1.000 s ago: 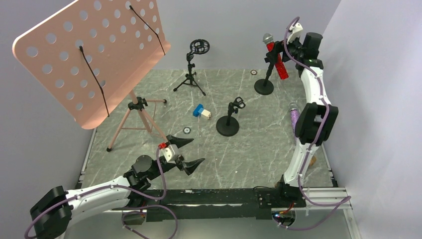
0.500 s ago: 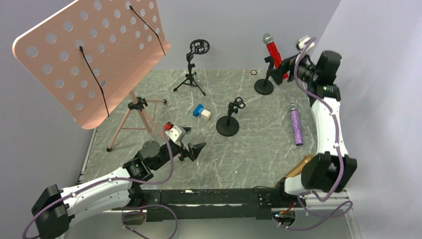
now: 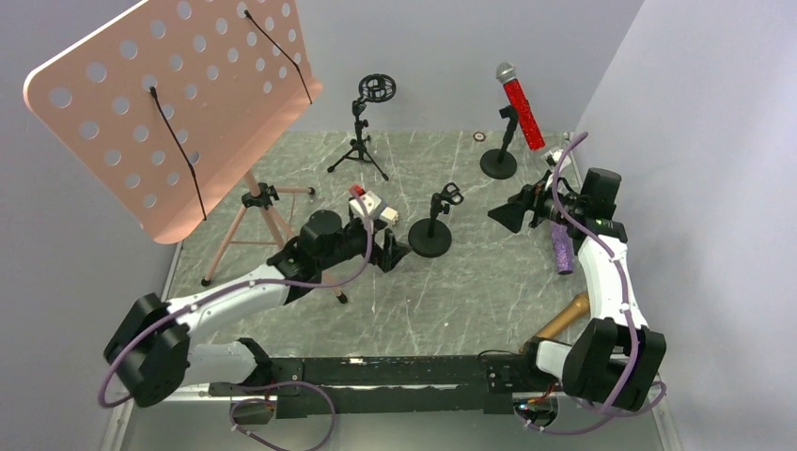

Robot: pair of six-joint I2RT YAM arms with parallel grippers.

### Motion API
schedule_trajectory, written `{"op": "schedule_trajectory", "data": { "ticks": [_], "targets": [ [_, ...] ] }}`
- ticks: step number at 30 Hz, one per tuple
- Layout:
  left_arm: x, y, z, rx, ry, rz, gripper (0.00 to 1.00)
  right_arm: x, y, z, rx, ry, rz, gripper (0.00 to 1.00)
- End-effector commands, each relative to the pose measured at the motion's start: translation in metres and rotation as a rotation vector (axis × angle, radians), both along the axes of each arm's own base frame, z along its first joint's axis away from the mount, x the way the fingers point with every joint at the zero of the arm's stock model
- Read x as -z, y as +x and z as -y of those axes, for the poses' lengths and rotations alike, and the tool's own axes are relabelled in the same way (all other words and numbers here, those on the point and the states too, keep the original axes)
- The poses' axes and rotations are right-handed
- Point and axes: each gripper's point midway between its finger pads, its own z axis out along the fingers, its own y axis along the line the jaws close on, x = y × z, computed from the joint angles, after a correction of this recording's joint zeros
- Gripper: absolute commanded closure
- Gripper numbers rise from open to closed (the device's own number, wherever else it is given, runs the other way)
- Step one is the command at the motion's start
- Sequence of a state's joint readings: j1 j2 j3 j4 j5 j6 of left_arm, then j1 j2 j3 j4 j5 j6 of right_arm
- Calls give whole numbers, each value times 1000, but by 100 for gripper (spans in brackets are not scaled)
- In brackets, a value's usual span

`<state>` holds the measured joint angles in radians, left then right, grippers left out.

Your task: Attach the microphones to the stand

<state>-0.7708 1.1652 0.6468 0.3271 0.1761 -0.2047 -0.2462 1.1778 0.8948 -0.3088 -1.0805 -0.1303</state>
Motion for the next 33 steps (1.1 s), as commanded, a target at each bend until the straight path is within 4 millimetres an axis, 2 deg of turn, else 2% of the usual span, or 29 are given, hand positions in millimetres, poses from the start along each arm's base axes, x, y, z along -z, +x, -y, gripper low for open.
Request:
{"op": "schedule_trajectory", "data": {
  "ticks": [1, 10, 16, 21, 28, 33],
  "targets": [
    [-14, 11, 26, 103, -2, 65, 5, -18, 9, 6, -9, -10, 47, 0],
    [-2, 49, 66, 247, -11, 349, 10, -24, 7, 7, -7, -18, 70, 0],
    [6, 76, 91, 331, -134, 312, 20, -27, 5, 10, -2, -13, 78, 0],
    [22, 97, 104, 313, -146, 307, 22, -27, 5, 9, -9, -8, 73, 0],
    [36, 107, 121, 340, -192, 234, 33, -27, 6, 10, -9, -9, 67, 0],
    [44, 106, 124, 344, -192, 197, 47, -28, 5, 10, -13, -7, 66, 0]
  ]
}}
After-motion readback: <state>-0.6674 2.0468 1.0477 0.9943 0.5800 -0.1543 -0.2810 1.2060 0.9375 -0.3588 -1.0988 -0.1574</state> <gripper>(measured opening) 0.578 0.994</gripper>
